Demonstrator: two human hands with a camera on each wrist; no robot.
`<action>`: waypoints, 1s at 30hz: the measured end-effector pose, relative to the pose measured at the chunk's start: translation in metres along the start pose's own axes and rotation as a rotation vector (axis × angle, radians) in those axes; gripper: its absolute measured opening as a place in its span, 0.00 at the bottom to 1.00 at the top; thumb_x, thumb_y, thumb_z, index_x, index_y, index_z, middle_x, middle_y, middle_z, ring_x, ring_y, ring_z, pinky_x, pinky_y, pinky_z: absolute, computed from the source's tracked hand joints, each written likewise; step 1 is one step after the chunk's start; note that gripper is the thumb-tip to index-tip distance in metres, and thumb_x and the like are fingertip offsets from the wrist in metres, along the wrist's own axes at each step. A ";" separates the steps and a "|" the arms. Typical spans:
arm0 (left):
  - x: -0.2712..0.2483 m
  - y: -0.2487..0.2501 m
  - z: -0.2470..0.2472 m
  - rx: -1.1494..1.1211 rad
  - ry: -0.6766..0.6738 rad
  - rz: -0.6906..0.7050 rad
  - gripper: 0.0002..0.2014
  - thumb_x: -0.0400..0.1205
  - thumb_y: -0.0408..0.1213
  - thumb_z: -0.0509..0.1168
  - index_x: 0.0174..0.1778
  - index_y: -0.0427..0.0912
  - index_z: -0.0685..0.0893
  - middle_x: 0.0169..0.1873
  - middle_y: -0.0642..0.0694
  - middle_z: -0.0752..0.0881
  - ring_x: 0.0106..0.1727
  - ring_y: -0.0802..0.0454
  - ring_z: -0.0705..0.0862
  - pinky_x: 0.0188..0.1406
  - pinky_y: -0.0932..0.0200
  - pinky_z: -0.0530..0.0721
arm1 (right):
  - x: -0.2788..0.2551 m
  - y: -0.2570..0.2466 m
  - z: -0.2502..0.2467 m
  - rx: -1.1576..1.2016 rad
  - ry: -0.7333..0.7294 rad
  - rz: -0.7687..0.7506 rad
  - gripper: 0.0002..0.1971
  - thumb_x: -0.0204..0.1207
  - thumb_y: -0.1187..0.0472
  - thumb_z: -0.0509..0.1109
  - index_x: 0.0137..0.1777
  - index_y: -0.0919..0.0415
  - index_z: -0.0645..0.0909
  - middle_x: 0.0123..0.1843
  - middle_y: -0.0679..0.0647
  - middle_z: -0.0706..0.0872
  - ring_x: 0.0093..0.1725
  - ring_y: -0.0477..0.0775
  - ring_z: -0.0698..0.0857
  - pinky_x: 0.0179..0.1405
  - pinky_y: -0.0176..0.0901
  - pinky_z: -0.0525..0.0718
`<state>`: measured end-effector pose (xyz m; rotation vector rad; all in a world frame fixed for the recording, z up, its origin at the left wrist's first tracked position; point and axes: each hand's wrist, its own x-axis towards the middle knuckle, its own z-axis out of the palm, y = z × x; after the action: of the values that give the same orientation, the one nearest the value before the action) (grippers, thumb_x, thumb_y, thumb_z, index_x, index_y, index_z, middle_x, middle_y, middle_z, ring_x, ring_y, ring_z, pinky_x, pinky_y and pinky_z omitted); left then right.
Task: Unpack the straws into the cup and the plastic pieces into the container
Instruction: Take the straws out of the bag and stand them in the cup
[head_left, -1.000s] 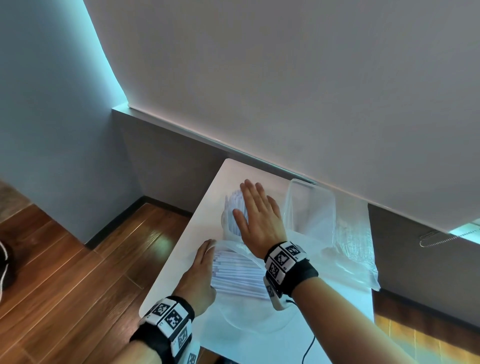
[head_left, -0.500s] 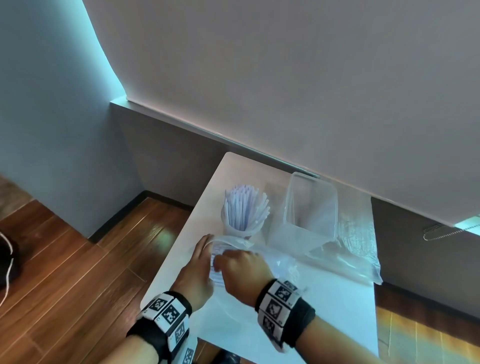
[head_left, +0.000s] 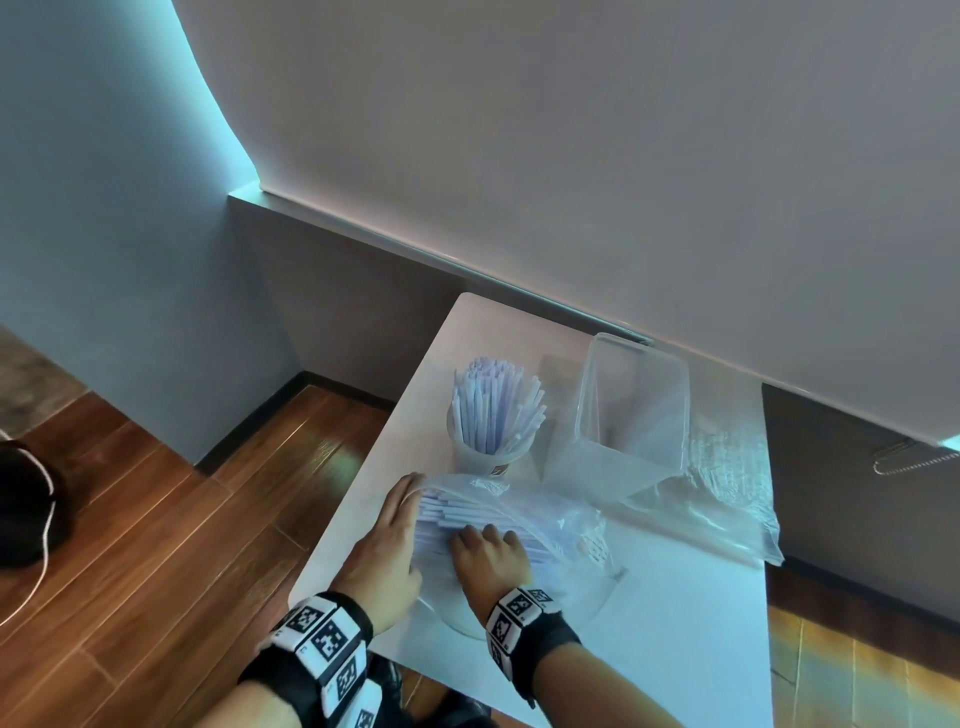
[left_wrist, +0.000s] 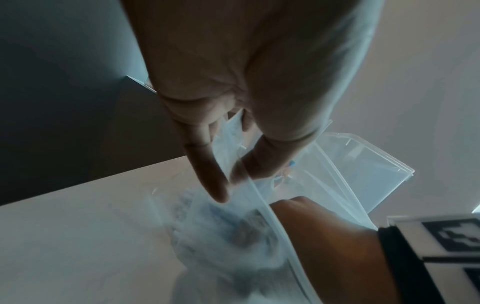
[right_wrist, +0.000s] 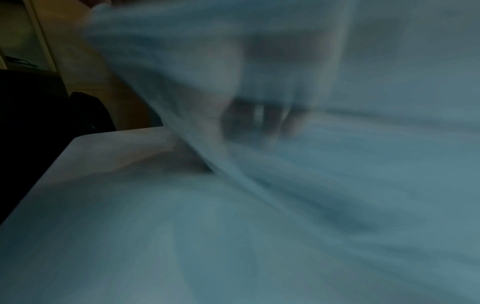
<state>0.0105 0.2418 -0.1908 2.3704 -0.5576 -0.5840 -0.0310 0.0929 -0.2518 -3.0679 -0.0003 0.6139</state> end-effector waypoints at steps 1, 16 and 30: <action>0.000 0.000 0.000 0.003 -0.001 -0.002 0.46 0.75 0.23 0.65 0.85 0.49 0.48 0.84 0.58 0.44 0.78 0.50 0.70 0.71 0.56 0.77 | 0.001 -0.001 0.003 0.009 0.008 0.001 0.17 0.40 0.62 0.85 0.29 0.53 0.83 0.28 0.49 0.83 0.26 0.56 0.83 0.25 0.44 0.80; 0.000 0.006 -0.003 0.019 -0.008 -0.028 0.47 0.75 0.22 0.63 0.85 0.52 0.45 0.84 0.60 0.43 0.75 0.51 0.74 0.67 0.61 0.80 | 0.007 -0.003 0.001 -0.057 -0.024 -0.032 0.16 0.81 0.69 0.60 0.67 0.65 0.74 0.63 0.64 0.82 0.64 0.67 0.79 0.64 0.61 0.73; 0.005 0.006 -0.008 0.018 -0.013 -0.009 0.47 0.76 0.22 0.65 0.85 0.50 0.46 0.84 0.57 0.44 0.80 0.52 0.66 0.71 0.64 0.73 | 0.004 0.010 -0.006 0.189 -0.029 0.032 0.17 0.77 0.57 0.61 0.65 0.59 0.69 0.55 0.59 0.87 0.55 0.64 0.85 0.61 0.57 0.72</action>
<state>0.0175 0.2386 -0.1827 2.3892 -0.5604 -0.6006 -0.0250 0.0831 -0.2474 -2.8819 0.1004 0.6210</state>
